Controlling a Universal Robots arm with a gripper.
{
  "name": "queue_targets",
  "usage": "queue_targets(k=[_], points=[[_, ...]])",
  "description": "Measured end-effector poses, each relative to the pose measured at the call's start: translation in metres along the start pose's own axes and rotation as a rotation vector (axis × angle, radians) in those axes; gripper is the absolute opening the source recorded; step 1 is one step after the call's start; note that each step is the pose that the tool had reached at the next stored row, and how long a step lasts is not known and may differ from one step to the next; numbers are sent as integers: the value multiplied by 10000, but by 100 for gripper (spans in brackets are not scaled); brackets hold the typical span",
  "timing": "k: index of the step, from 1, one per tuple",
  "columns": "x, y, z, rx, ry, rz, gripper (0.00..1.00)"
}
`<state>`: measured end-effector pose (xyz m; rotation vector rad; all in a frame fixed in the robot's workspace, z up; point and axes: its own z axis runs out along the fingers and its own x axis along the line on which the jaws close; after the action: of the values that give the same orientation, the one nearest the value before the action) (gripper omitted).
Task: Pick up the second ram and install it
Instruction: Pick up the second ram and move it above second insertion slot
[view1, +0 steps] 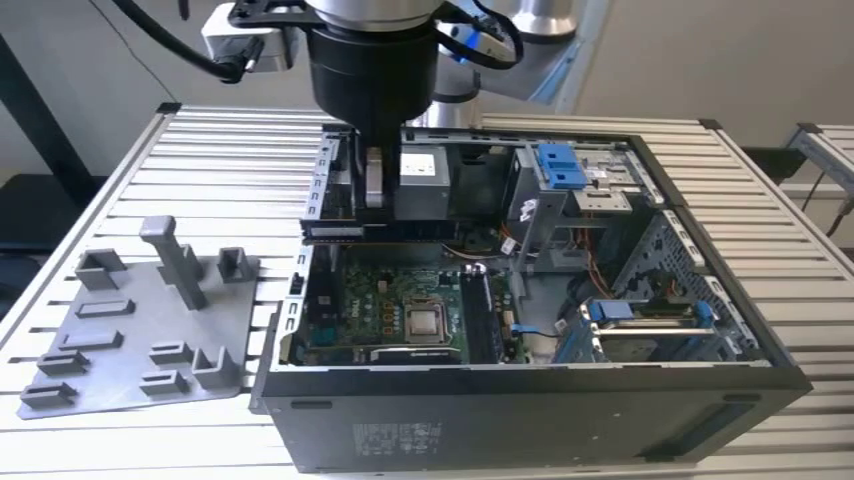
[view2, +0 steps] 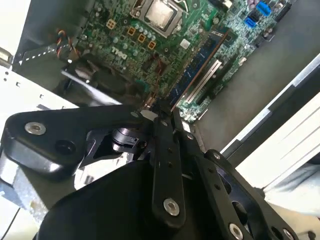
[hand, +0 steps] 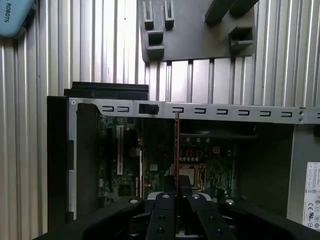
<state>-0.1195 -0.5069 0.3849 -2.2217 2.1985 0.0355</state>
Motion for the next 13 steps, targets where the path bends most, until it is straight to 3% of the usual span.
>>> queue_targets(k=[13], points=[[0,-585,-3,0,1,1,14]])
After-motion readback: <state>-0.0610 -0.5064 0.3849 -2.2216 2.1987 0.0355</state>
